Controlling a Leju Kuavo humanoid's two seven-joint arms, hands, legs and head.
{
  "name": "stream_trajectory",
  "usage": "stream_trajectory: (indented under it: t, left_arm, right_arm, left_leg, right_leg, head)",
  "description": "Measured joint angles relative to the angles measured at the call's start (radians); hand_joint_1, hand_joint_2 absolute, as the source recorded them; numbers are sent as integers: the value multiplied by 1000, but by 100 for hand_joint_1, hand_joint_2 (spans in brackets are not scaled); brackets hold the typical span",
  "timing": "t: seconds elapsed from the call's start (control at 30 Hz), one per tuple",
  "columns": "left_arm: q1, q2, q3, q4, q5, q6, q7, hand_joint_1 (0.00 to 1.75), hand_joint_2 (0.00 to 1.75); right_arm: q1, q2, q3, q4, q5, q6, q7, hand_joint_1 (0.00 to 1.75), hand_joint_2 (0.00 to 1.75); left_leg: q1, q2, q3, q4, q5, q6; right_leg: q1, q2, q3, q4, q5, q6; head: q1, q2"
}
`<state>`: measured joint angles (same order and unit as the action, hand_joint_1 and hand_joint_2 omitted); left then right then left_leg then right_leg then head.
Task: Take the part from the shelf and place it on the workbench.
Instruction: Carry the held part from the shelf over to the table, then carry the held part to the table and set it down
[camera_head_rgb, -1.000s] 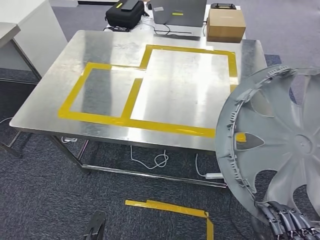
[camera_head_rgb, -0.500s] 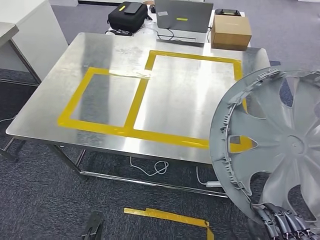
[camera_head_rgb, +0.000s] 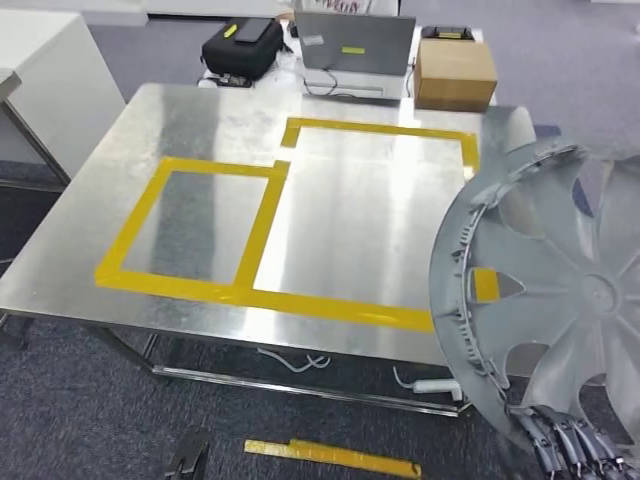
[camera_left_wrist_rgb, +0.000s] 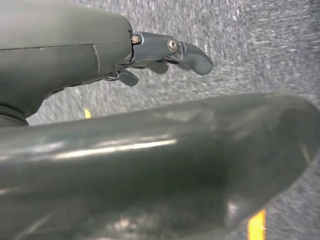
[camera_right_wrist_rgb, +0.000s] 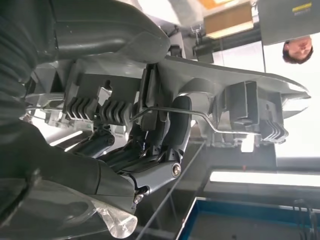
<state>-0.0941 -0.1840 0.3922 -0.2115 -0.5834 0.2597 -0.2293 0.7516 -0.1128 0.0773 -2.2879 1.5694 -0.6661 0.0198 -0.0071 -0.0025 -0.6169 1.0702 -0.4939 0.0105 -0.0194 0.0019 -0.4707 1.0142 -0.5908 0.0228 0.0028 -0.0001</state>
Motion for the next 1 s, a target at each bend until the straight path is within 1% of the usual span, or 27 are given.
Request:
stream_trajectory:
  t: [0.03, 0.1, 0.13, 0.17, 0.2, 0.27, 0.3, 0.33, 0.37, 0.4, 0.43, 0.47, 0.5, 0.53, 0.57, 0.6, 0.63, 0.67, 0.7, 0.77, 0.8, 0.83, 0.87, 0.9, 0.93, 0.97, 1.0]
  left_arm:
    - [1, 1, 0, 0, 0, 0, 0, 0, 0]
    - [1, 1, 1, 0, -1, 1, -1, 0, 0]
    - [-1, 1, 1, 0, -1, 1, -1, 0, 0]
    - [-3, 0, 1, 0, -1, 1, -1, 0, 0]
    - [-5, 0, 1, 0, -1, 1, -2, 0, 0]
    - [-6, -1, 1, 0, -1, 0, -2, 0, 0]
    - [-5, -2, 1, 0, -1, 0, -2, 0, 0]
    - [-4, -2, 1, 0, -1, 0, -2, 0, 0]
    - [-4, -3, 1, 0, -1, 0, -2, 0, 0]
    - [-4, -3, 2, 0, -2, 0, -2, 0, 0]
    - [-4, -4, 2, 0, -2, 0, -2, 0, 0]
    - [-5, -4, 2, 0, -3, 1, -2, 0, 0]
    - [-5, -4, 2, 0, -3, 1, -2, 0, 0]
    - [-6, -4, 3, 0, -4, 1, -2, 0, 0]
    - [-6, -4, 3, 0, -5, 1, -2, 0, 0]
    - [-7, -4, 3, 0, -5, 1, -2, 0, 0]
    - [-9, -4, 3, 0, -5, 1, -2, 0, 0]
    - [-11, -4, 3, 0, -5, 0, -2, 0, 0]
    - [-12, -4, 4, 0, -5, 0, -2, 0, 0]
    - [-12, -4, 6, 0, -5, -2, 1, 0, 0]
    - [-11, -4, 6, 0, -5, -3, 3, 0, 0]
    - [-10, -4, 6, 0, -5, -4, 5, 0, 0]
    - [-10, -4, 7, 0, -6, -4, 6, 0, 0]
    - [-10, -4, 7, 0, -7, -5, 6, 0, 0]
    - [-10, -3, 7, 0, -8, -5, 6, 0, 0]
    - [-11, -2, 8, 0, -9, -6, 6, 0, 0]
    - [-10, -2, 8, 0, -11, -6, 6, 0, 0]
  right_arm:
    - [-1, 0, 3, 0, 0, 0, 3, 175, 175]
    - [0, -1, 8, 0, 0, 0, 8, 175, 175]
    - [-1, -1, 10, 0, -1, 0, 9, 175, 175]
    - [-2, -1, 11, 0, -1, 0, 9, 175, 175]
    - [-2, -2, 11, 0, -1, 0, 9, 175, 175]
    - [-3, -2, 12, 0, 0, 0, 8, 175, 175]
    - [-3, -2, 12, 0, 0, 0, 8, 175, 175]
    - [-3, -2, 15, 0, 0, 0, 11, 175, 175]
    - [-3, -4, 18, 0, 0, 0, 16, 175, 175]
    - [-3, -8, 23, 0, 0, 0, 23, 175, 175]
    - [-4, -12, 28, 0, 0, -1, 31, 175, 175]
    - [-7, -17, 33, 1, 0, -1, 39, 175, 175]
    - [-8, -22, 38, 1, 0, -2, 44, 175, 175]
    - [-11, -27, 44, 1, 0, -2, 50, 175, 175]
    - [-13, -31, 49, 0, 0, -3, 55, 175, 175]
    - [-13, -35, 54, 0, 0, -3, 60, 175, 175]
    - [-15, -38, 59, 0, -1, -3, 65, 175, 175]
    - [-17, -41, 63, 0, -1, -4, 70, 175, 175]
    - [-19, -44, 67, 0, -1, -4, 74, 175, 175]
    - [-23, -52, 73, 0, 0, -4, 81, 175, 175]
    - [-24, -56, 74, 0, 0, -4, 83, 175, 175]
    - [-25, -60, 76, 0, 0, -4, 84, 175, 175]
    - [-26, -62, 76, 0, 0, -4, 84, 175, 175]
    - [-27, -64, 77, 0, -1, -4, 83, 175, 175]
    - [-28, -65, 77, 0, -1, -4, 80, 175, 175]
    - [-29, -66, 76, 0, -1, -4, 75, 175, 175]
    - [-30, -66, 75, 0, -1, -4, 69, 175, 175]
  left_leg:
    - [-3, 0, -2, -5, -7, 8]
    - [0, -2, 19, -21, -1, 23]
    - [2, -3, 31, -27, -4, 30]
    - [3, -4, 42, -31, -6, 35]
    - [3, -4, 50, -33, -10, 39]
    - [3, -5, 60, -33, -22, 42]
    - [3, -5, 68, -33, -29, 42]
    - [4, -6, 78, -33, -38, 41]
    - [5, -7, 92, -33, -48, 38]
    - [6, -8, 104, -34, -59, 35]
    - [6, -9, 117, -32, -70, 30]
    - [5, -10, 124, -32, -79, 24]
    - [4, -9, 128, -32, -86, 17]
    - [2, -9, 133, -31, -90, 10]
    - [2, -8, 136, -30, -92, 4]
    - [2, -7, 136, -20, -91, -1]
    - [3, -6, 128, 5, -90, -6]
    - [4, -6, 106, 46, -97, -11]
    - [5, -5, 74, 101, -112, -16]
    - [7, -4, 0, 208, -163, -22]
    - [7, -4, -26, 233, -177, -22]
    - [7, -4, -40, 231, -169, -21]
    - [7, -4, -38, 196, -134, -18]
    - [5, -4, -26, 139, -83, -12]
    - [2, -4, -12, 85, -42, -5]
    - [-2, -3, -2, 42, -30, 3]
    - [-6, -3, 4, 18, -26, 10]
  right_leg:
    - [1, 0, 6, 1, 0, 7]
    - [0, -1, 13, 12, -6, 17]
    - [-1, -2, 4, 33, -15, 20]
    - [-1, -2, -17, 71, -32, 23]
    - [-1, -2, -51, 126, -54, 26]
    - [-1, -2, -137, 238, -96, 32]
    - [-2, -2, -169, 263, -101, 35]
    - [-2, -3, -187, 257, -85, 36]
    - [-3, -3, -188, 218, -46, 37]
    - [-3, -3, -180, 160, 9, 36]
    - [-2, -4, -173, 109, 48, 34]
    - [-1, -6, -164, 73, 72, 29]
    - [1, -7, -159, 57, 83, 23]
    - [3, -8, -157, 56, 77, 15]
    - [2, -8, -150, 53, 80, 7]
    - [0, -6, -144, 49, 85, 2]
    - [-2, -6, -136, 44, 83, -2]
    - [-4, -7, -127, 41, 82, -5]
    - [-5, -7, -121, 38, 79, -9]
    - [-5, -7, -111, 37, 72, -14]
    - [-4, -5, -106, 37, 67, -15]
    - [-4, -4, -100, 37, 62, -16]
    - [-3, -3, -93, 36, 57, -15]
    - [-2, -3, -85, 36, 51, -14]
    - [-1, -3, -77, 36, 46, -12]
    - [0, -2, -73, 35, 42, -8]
    - [0, -2, -72, 35, 39, -3]
  head:
    - [1, 0]
    - [2, 0]
    - [4, 0]
    - [6, 0]
    - [9, 0]
    - [11, 0]
    - [10, 0]
    - [11, 0]
    - [11, 0]
    - [11, 0]
    - [11, 0]
    - [11, 0]
    - [11, 0]
    - [10, 0]
    - [10, 0]
    - [9, 0]
    - [8, 0]
    - [7, 0]
    - [6, 0]
    - [5, 0]
    - [5, 0]
    - [5, 0]
    - [5, 0]
    - [5, 0]
    - [6, 0]
    - [6, 0]
    - [5, 0]
